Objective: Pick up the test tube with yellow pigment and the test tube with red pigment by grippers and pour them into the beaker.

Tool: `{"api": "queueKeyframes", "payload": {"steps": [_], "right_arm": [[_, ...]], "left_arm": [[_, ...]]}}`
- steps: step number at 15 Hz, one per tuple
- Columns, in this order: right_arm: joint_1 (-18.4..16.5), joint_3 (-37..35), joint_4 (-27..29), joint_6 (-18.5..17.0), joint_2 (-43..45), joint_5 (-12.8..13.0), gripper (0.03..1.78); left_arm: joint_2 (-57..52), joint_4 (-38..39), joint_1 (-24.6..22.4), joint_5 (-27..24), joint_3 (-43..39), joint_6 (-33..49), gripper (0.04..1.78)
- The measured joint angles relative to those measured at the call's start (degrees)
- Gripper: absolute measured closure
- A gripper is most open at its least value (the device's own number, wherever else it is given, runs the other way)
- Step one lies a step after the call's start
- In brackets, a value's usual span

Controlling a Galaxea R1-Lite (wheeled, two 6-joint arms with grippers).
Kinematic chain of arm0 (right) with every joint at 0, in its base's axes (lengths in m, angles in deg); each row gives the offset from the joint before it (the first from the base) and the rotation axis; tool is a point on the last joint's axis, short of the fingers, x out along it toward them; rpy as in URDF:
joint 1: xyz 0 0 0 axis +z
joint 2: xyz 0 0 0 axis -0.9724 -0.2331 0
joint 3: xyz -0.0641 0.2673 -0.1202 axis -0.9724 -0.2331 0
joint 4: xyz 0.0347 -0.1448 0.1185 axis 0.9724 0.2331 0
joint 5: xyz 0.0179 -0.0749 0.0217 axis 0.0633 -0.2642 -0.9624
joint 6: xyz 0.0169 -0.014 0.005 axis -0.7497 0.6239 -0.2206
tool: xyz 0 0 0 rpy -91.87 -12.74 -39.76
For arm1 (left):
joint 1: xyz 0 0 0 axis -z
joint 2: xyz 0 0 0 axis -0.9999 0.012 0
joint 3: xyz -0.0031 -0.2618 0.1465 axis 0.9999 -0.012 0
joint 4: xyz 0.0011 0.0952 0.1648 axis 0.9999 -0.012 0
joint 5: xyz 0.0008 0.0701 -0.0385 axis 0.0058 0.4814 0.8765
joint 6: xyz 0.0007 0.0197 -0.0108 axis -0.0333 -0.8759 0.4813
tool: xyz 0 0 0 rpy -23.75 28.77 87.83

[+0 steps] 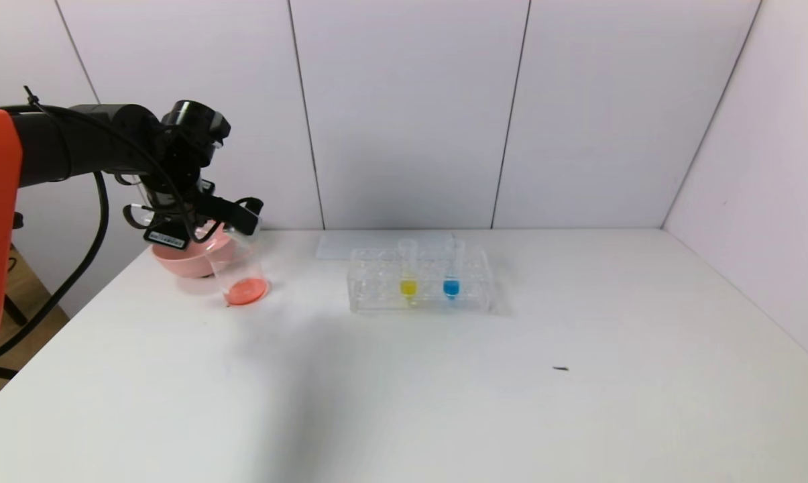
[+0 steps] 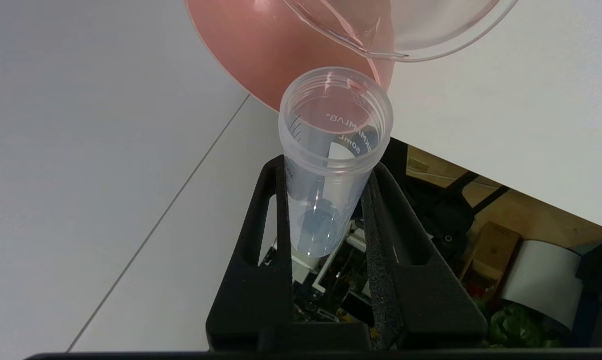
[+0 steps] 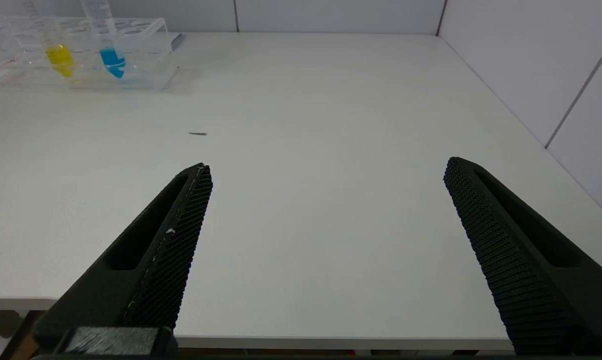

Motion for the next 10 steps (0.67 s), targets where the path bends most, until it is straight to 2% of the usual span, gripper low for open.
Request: {"api": "queueKeyframes", "payload": {"steps": [10], "right_arm": [[0.0, 0.0, 0.0, 0.0, 0.0, 0.0, 0.11]], "left_arm": [[-0.3, -0.5, 0.0, 0.4, 0.0, 0.0, 1.38]]}}
